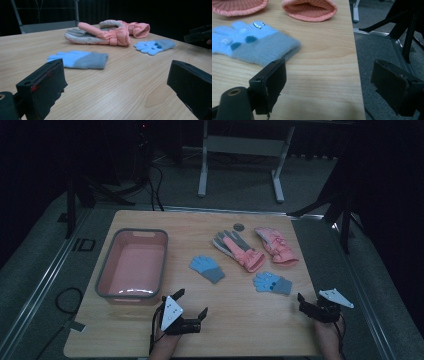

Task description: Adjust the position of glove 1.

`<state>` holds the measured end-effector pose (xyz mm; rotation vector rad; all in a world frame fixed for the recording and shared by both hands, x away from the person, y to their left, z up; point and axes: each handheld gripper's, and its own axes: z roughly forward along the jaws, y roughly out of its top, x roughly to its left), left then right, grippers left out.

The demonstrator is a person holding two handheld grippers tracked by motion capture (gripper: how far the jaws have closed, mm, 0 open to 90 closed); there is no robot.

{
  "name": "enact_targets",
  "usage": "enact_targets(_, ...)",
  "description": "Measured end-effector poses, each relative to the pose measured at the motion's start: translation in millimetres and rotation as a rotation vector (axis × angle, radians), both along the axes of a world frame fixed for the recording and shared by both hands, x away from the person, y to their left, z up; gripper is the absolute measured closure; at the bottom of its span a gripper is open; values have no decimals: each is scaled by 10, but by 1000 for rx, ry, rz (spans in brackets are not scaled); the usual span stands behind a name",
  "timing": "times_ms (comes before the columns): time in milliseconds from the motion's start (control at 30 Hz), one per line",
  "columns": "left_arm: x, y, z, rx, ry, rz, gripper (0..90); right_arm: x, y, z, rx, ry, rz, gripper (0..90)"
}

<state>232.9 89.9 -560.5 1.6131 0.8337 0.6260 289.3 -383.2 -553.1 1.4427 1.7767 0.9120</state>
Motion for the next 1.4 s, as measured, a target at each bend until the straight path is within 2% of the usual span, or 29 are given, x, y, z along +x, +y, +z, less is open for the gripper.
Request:
enact_targets(200, 1, -7, 2, 7, 2, -5, 19, 10, 0, 6, -10, 18, 7, 129)
enact_targets(300, 4, -9, 2, 11, 4, -7, 19, 14, -4, 9, 1, 35, 17, 128)
enact_targets(500, 5, -4, 1, 1, 6, -8, 19, 15, 0, 60, 7, 35, 48, 122)
enact_targets(567, 0, -8, 2, 4, 3, -8, 19, 12, 8, 163, 27, 37, 58, 114)
enact_targets(600, -1, -9, 1, 4, 1, -9, 19, 12, 8, 163, 27, 37, 58, 114)
enact_targets(700, -2, -5, 0, 0, 1, -9, 19, 6, 38, 292, 36, 27, 61, 138)
enact_targets(733, -2, -3, 0, -3, 2, -8, 19, 18, 42, 326, 48, 39, 86, 133)
enact_targets(767, -2, -3, 0, -5, 3, -7, 19, 51, 60, 385, 78, 72, 116, 137)
enact_targets(900, -2, -4, 0, -4, 3, -8, 19, 78, 111, 484, 91, 64, 91, 136)
enact_targets(967, -2, -4, 0, -3, 3, -8, 19, 84, 143, 561, 125, 47, 122, 125)
enact_targets(1000, -1, -4, 0, -3, 3, -9, 19, 95, 200, 634, 117, 34, 153, 124)
enact_targets(1133, -1, -4, 0, -3, 4, -9, 19, 110, 257, 693, 112, 25, 174, 142)
enact_targets(1167, 0, -4, 0, -5, 5, -8, 19, 127, 281, 719, 115, 33, 194, 153)
enact_targets(1200, -1, -4, 0, -4, 4, -9, 19, 150, 335, 765, 117, 34, 225, 216)
enact_targets(1400, 0, -3, 0, -5, 5, -10, 19, 221, 493, 847, 97, 28, 271, 232)
